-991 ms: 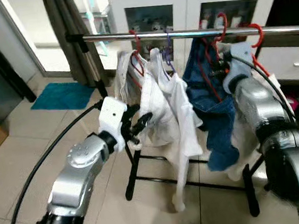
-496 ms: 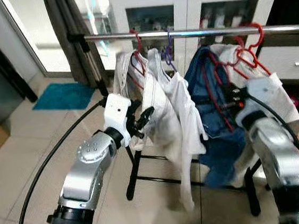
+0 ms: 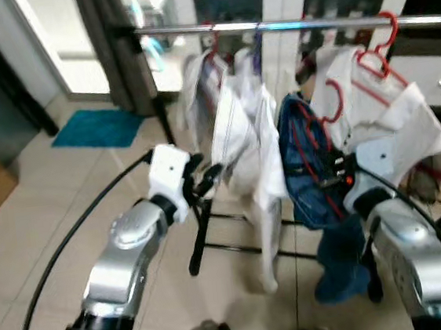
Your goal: Hang hanger
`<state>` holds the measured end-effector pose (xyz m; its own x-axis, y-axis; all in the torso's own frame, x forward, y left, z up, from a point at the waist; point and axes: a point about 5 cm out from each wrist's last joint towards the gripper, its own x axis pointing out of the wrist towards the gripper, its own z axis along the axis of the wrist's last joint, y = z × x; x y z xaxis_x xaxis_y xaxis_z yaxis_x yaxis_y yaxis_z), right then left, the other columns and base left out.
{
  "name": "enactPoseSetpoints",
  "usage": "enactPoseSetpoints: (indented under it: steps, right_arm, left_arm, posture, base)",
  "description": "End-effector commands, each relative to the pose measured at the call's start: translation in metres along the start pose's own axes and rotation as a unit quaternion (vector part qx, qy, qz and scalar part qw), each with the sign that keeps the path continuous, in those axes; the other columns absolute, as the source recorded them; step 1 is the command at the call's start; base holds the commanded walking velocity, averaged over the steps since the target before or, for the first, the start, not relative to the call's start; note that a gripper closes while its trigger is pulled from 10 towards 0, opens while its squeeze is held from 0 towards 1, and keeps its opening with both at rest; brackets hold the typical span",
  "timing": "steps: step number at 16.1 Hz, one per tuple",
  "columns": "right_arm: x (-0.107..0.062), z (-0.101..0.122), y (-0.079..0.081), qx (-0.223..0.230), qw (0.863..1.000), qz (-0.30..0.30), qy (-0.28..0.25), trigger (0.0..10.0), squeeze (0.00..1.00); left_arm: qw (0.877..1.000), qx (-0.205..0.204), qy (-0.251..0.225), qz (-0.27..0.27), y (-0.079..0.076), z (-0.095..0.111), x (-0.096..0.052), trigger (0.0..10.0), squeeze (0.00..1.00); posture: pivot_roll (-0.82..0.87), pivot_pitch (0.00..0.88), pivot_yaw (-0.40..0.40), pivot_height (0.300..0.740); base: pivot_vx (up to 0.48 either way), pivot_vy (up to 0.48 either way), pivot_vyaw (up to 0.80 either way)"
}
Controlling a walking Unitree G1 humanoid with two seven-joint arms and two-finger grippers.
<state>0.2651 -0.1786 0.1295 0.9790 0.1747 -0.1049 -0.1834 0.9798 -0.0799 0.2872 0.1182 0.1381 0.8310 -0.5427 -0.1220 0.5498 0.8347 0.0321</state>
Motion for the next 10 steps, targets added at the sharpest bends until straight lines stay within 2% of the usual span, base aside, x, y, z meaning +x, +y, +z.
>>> enactPoseSetpoints:
  steps: [1, 3, 5, 7, 8, 9, 10]
  right_arm:
    - [-0.001, 0.012, 0.002, -0.002, 1.0, 0.004, -0.02, 0.0, 0.0]
    - [-0.006, 0.014, 0.0, 0.004, 1.0, -0.013, -0.02, 0.0, 0.0]
    - [-0.009, 0.017, 0.001, 0.009, 1.0, -0.018, -0.023, 0.0, 0.0]
    - [-0.012, 0.02, 0.007, 0.017, 1.0, 0.004, -0.026, 0.0, 0.0]
    - [-0.015, 0.022, 0.012, 0.028, 0.999, 0.038, -0.027, 0.0, 0.0]
    - [-0.017, 0.023, 0.016, 0.038, 0.997, 0.059, -0.031, 0.0, 0.0]
    - [-0.021, 0.031, 0.023, 0.065, 0.992, 0.102, -0.047, 0.0, 0.0]
  left_arm:
    - [1.0, 0.005, -0.004, 0.009, 0.001, 0.003, -0.003, 10.0, 0.0]
    - [1.0, 0.004, -0.005, 0.004, -0.002, 0.003, -0.005, 10.0, 0.0]
    - [1.0, 0.013, -0.004, 0.0, 0.001, 0.004, -0.003, 10.0, 0.0]
    - [1.0, 0.019, -0.006, -0.004, 0.003, 0.007, 0.001, 10.0, 0.0]
    - [1.0, 0.002, -0.012, -0.024, 0.001, 0.009, 0.004, 10.0, 0.0]
    - [0.999, 0.0, -0.016, -0.03, 0.0, 0.01, 0.007, 10.0, 0.33]
    - [0.999, 0.007, -0.029, -0.033, -0.001, 0.017, 0.016, 10.0, 1.0]
  posture:
    - [0.04, 0.0, 0.051, 0.74]
    - [0.04, 0.0, 0.05, 0.74]
    - [0.04, 0.0, 0.045, 0.74]
    - [0.04, 0.0, 0.047, 0.74]
    - [0.04, 0.0, 0.047, 0.74]
    - [0.04, 0.0, 0.065, 0.74]
    - [0.03, 0.0, 0.077, 0.74]
  base:
    - [-0.304, 0.0, 0.0]
    - [-0.266, 0.0, 0.0]
    - [-0.12, 0.0, 0.0]
    - [0.0, 0.0, 0.0]
    - [0.0, 0.0, 0.0]
    - [0.0, 0.0, 0.0]
    - [0.0, 0.0, 0.0]
